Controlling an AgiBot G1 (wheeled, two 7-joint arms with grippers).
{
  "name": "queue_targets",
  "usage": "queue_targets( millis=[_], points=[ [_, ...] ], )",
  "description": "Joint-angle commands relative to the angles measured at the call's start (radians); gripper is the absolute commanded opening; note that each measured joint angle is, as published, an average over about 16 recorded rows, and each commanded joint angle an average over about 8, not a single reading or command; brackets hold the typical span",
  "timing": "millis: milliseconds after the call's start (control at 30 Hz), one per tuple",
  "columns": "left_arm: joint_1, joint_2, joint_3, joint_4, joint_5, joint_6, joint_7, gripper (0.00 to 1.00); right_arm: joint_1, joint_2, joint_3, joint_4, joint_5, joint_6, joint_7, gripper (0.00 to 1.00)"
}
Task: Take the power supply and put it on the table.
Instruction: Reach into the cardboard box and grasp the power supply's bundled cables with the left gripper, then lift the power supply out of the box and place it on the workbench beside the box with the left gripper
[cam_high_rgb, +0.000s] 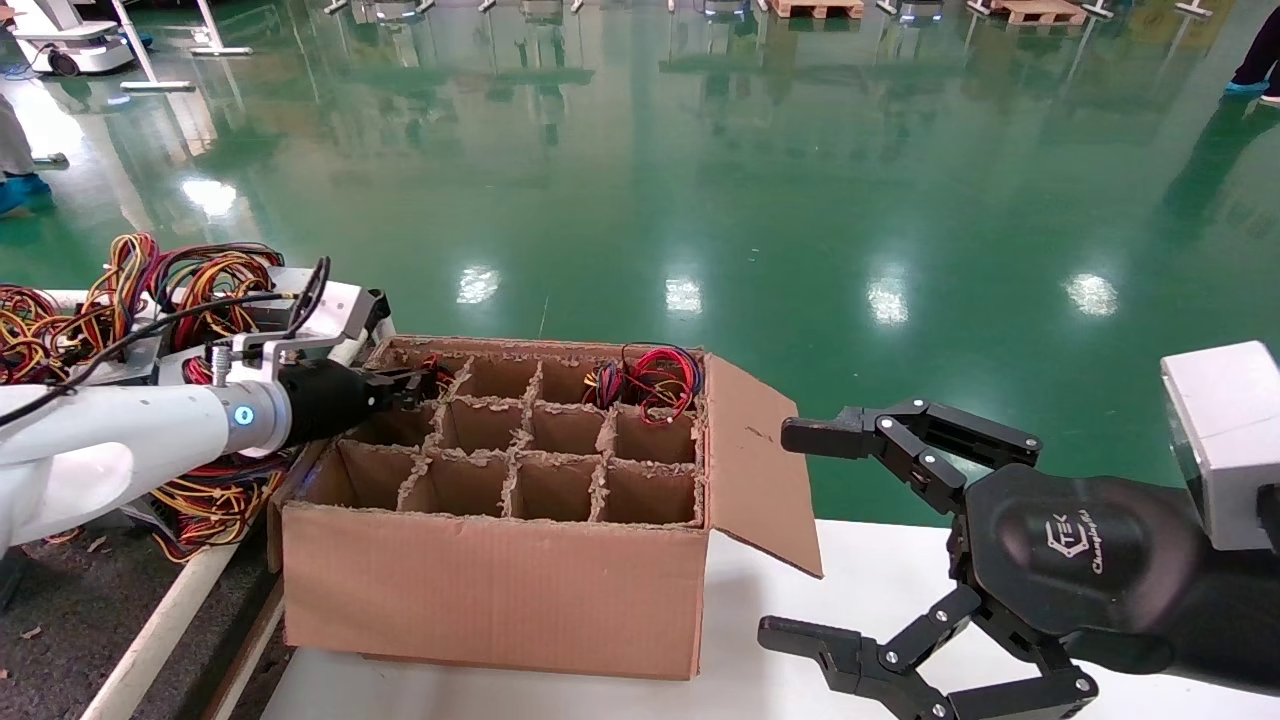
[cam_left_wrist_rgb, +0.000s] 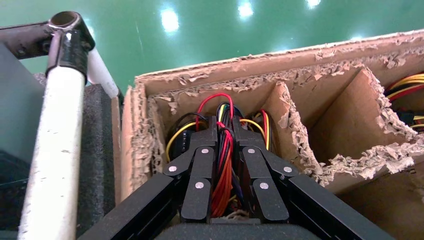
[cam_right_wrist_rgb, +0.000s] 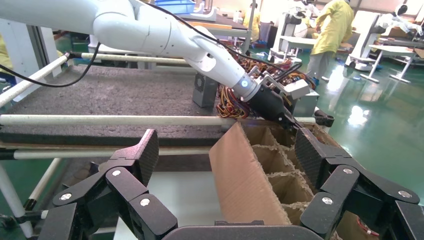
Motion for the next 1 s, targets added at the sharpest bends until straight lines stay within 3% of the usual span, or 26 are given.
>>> queue_targets(
  millis=[33,567,1000],
  points=[
    [0.002,-0.004,-0.004,-0.003,-0.005,0.000,0.000,0.00,0.000,0.000,0.000,0.000,0.000,0.000,0.000,1.00],
    [-0.095,-0.067,-0.011,-0.045,-0.016,0.122,0.049,0.00,0.000,0.000,0.000,0.000,0.000,0.000,0.000,1.00],
    [-0.213,-0.137,-0.028,-0.063,-0.043,0.331,0.075,0.00,0.000,0.000,0.000,0.000,0.000,0.000,0.000,1.00]
  ],
)
